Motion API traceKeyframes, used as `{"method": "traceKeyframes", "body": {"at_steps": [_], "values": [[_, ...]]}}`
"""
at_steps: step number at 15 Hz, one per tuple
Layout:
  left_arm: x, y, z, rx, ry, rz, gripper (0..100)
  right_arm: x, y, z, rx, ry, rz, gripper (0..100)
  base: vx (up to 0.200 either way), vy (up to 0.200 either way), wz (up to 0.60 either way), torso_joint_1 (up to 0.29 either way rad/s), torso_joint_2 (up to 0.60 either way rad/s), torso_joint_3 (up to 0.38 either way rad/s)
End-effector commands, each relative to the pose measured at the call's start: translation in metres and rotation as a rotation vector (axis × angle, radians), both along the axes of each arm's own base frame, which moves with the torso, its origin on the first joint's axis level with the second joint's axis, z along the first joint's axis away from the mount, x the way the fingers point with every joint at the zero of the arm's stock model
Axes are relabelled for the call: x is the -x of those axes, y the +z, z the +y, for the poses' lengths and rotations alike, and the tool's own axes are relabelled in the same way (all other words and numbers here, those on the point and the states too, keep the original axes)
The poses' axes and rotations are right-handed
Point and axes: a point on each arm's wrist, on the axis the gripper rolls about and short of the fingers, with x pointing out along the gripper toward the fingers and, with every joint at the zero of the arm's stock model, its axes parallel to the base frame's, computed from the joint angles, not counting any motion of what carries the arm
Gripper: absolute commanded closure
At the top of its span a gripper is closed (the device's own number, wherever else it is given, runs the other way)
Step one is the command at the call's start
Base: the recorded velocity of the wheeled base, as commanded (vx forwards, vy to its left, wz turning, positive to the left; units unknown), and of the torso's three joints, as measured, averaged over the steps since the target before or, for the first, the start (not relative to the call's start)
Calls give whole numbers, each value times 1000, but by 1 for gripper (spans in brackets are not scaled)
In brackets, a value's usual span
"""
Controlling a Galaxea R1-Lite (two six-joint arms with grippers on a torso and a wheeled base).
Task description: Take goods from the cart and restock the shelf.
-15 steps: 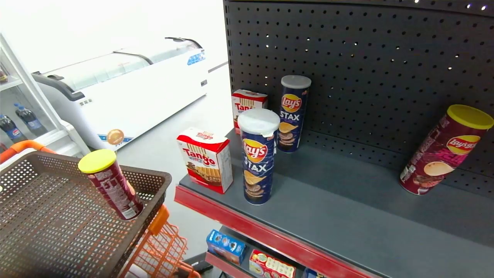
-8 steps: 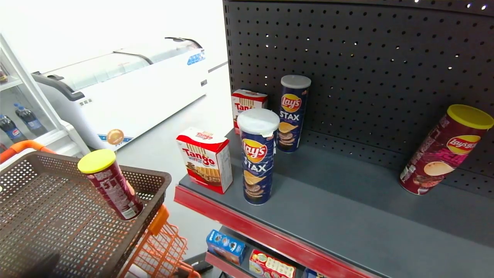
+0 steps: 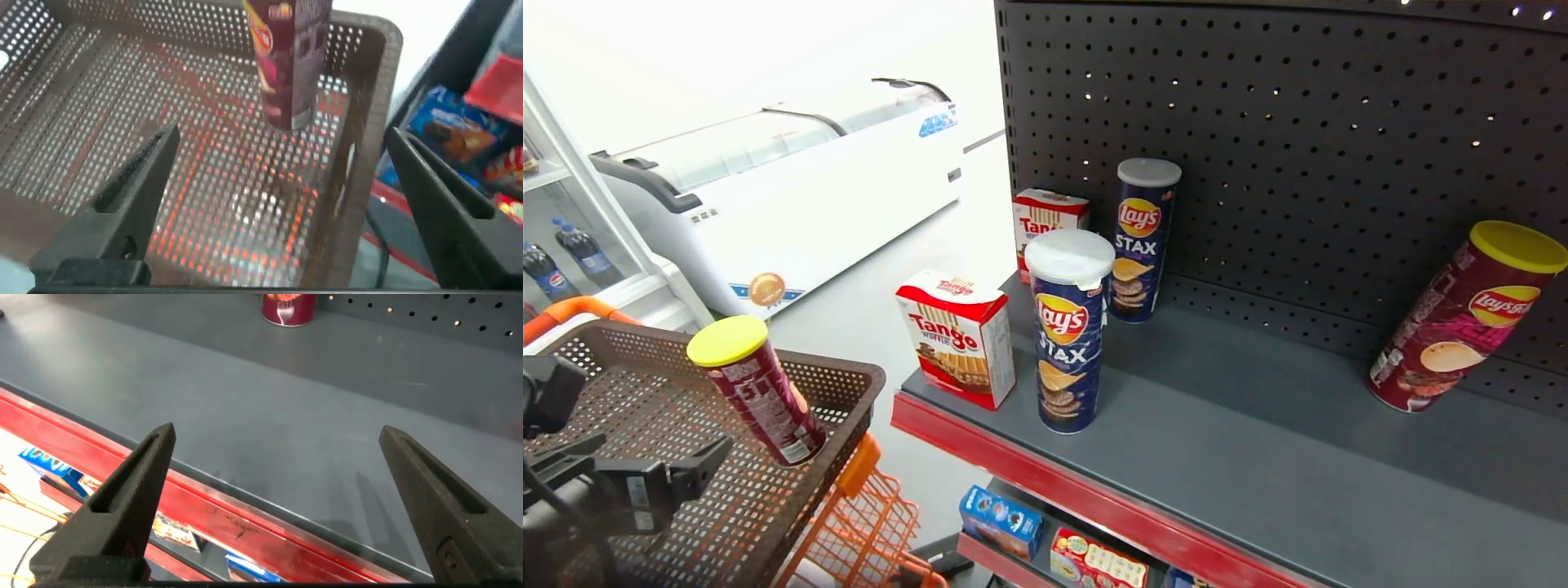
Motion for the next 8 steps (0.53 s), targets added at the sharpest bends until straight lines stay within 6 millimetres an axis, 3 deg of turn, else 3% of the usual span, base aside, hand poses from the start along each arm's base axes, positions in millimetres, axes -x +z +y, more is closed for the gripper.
{"method": "traceKeyframes", "body": {"at_steps": [1, 6, 8], "values": [[-46, -38, 5, -1, 19, 64, 0, 0, 0, 0, 0, 0, 2, 0, 0, 0, 0, 0, 0, 0], [-94, -73, 15, -68, 218, 47, 0, 0, 0, 0, 0, 0, 2, 0, 0, 0, 0, 0, 0, 0], [-114, -78, 16, -42, 240, 18, 0, 0, 0, 0, 0, 2, 2, 0, 0, 0, 0, 0, 0, 0]]}}
